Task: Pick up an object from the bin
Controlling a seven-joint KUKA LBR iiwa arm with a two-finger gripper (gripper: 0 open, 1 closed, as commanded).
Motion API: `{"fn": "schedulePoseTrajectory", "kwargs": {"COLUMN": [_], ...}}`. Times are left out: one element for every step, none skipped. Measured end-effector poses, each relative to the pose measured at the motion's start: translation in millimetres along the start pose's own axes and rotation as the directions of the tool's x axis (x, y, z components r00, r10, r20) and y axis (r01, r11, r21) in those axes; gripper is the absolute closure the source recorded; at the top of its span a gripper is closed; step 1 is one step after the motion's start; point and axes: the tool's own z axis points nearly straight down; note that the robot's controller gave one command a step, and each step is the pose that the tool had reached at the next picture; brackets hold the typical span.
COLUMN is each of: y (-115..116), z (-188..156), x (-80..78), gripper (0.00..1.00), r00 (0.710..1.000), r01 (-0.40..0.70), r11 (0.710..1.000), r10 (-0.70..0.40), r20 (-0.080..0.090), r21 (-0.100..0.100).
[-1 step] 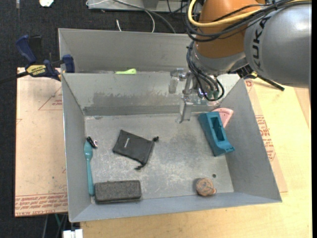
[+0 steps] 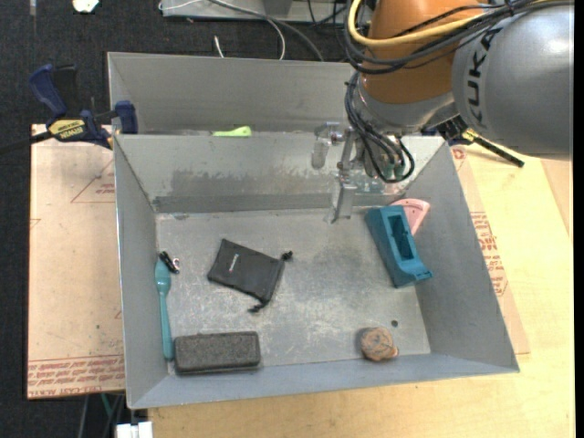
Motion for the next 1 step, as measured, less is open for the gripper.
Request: {"fn": "schedulePoseTrajectory", "kwargs": {"y": [17.6], "z": [68.7], "x": [5.8], "gripper": [0.00], "r00": [0.999], "r01": [-0.053], "r11": [0.999], "r10": [0.053], "r20": [0.003], "r21": [-0.001]}}
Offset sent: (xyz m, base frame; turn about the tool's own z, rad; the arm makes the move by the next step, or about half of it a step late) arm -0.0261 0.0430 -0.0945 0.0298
